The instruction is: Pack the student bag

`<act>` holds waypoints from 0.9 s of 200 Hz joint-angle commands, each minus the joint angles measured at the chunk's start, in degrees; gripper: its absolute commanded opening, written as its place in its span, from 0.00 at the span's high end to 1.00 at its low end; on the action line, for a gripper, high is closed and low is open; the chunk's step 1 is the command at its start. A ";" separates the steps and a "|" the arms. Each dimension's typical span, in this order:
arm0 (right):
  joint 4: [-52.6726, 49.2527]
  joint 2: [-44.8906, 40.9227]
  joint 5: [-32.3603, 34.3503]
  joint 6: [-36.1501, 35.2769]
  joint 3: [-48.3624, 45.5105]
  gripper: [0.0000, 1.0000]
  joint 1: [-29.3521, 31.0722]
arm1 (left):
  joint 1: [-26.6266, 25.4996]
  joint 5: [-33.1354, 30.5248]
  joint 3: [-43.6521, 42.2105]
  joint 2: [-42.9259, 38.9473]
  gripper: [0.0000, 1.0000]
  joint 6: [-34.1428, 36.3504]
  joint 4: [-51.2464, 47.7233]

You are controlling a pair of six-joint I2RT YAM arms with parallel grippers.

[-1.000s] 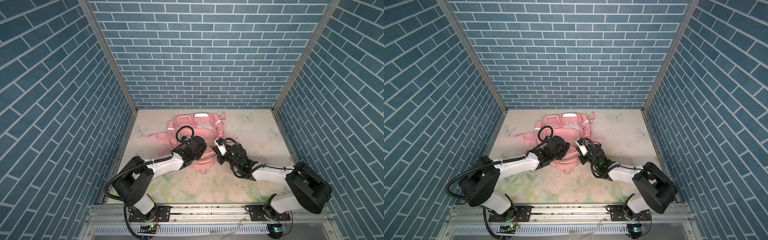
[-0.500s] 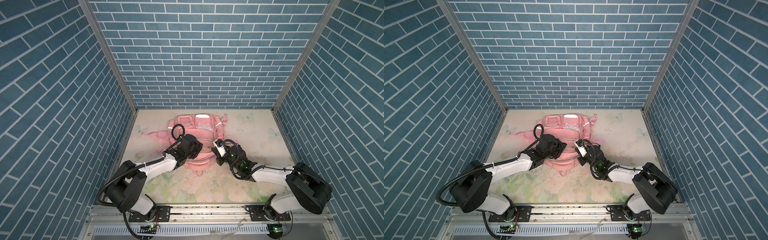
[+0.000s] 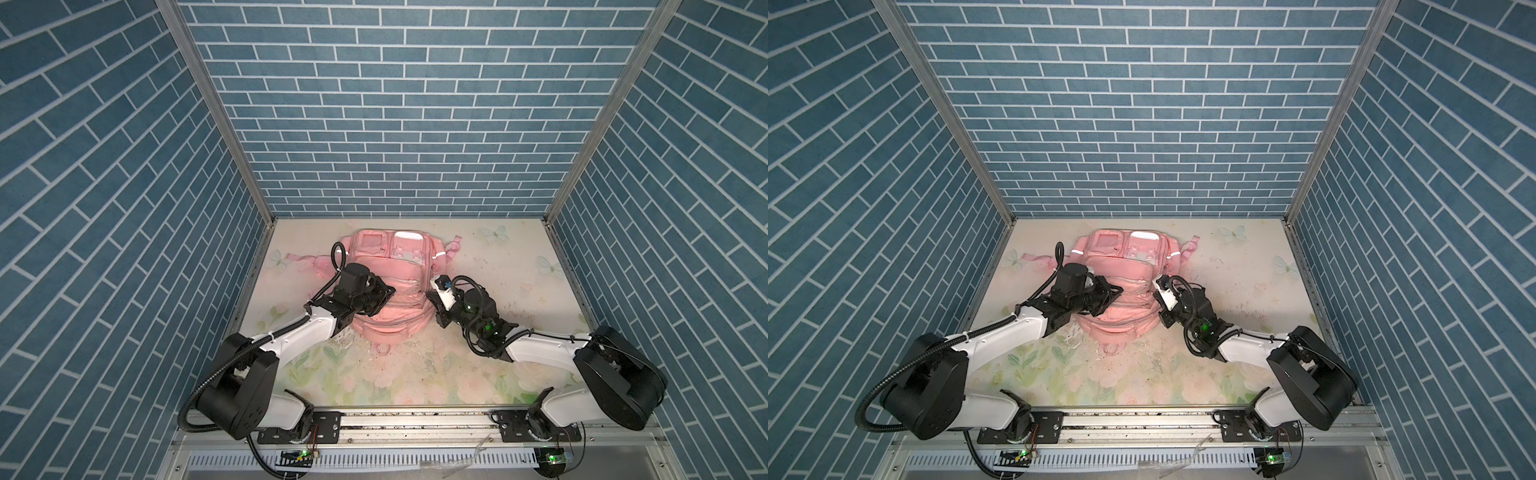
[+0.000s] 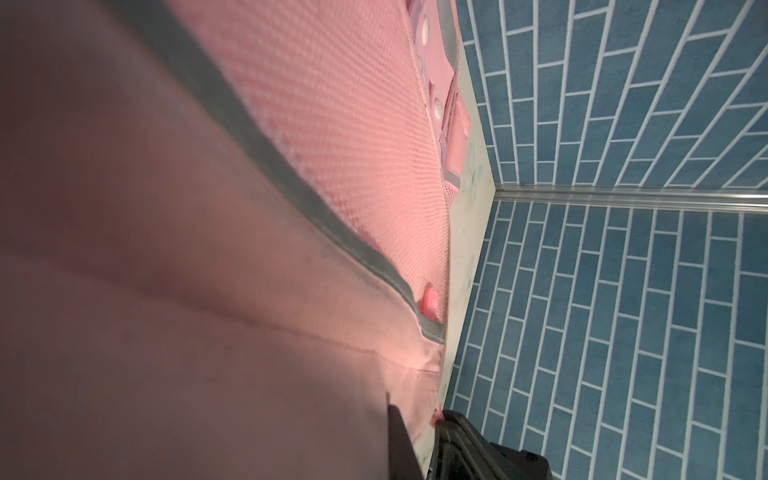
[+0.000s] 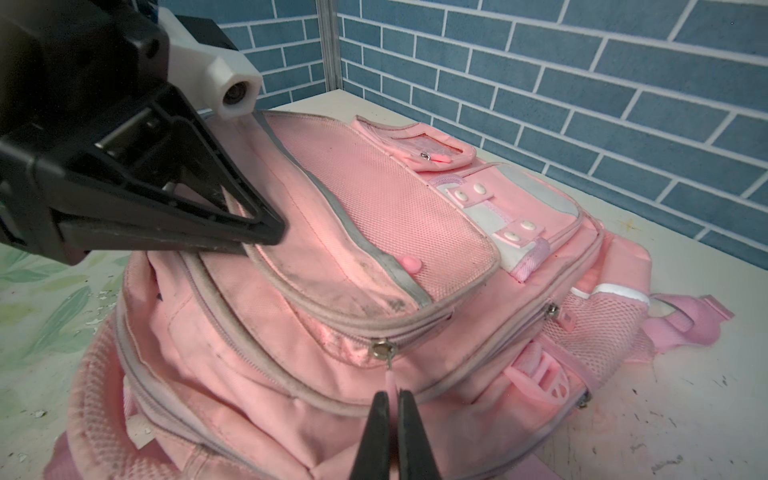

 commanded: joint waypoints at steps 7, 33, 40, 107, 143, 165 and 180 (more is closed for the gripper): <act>-1.31 -0.92 6.28 0.22 -0.33 1.00 -2.67 | 3.50 3.61 2.17 -0.96 1.00 6.42 -3.99; -1.62 0.76 7.20 -0.13 1.43 1.00 -3.69 | 4.69 8.79 4.21 0.72 1.00 10.61 -6.79; -1.58 1.16 7.42 -0.20 1.84 1.00 -4.01 | 5.04 9.32 4.95 1.10 1.00 12.13 -8.40; -4.13 4.51 8.64 -0.78 5.52 1.00 -6.03 | 5.74 10.61 6.87 1.31 1.00 14.38 -10.44; -4.01 4.86 6.18 -0.90 6.20 1.00 -6.04 | 5.16 9.41 5.24 0.45 1.00 11.07 -6.91; -4.86 4.78 4.50 -0.51 6.70 1.00 -6.02 | 4.13 7.19 3.63 -0.64 1.00 8.20 -4.24; -5.85 4.86 2.90 -0.31 7.00 1.00 -6.02 | 3.45 5.59 2.08 -1.31 1.00 5.71 -1.51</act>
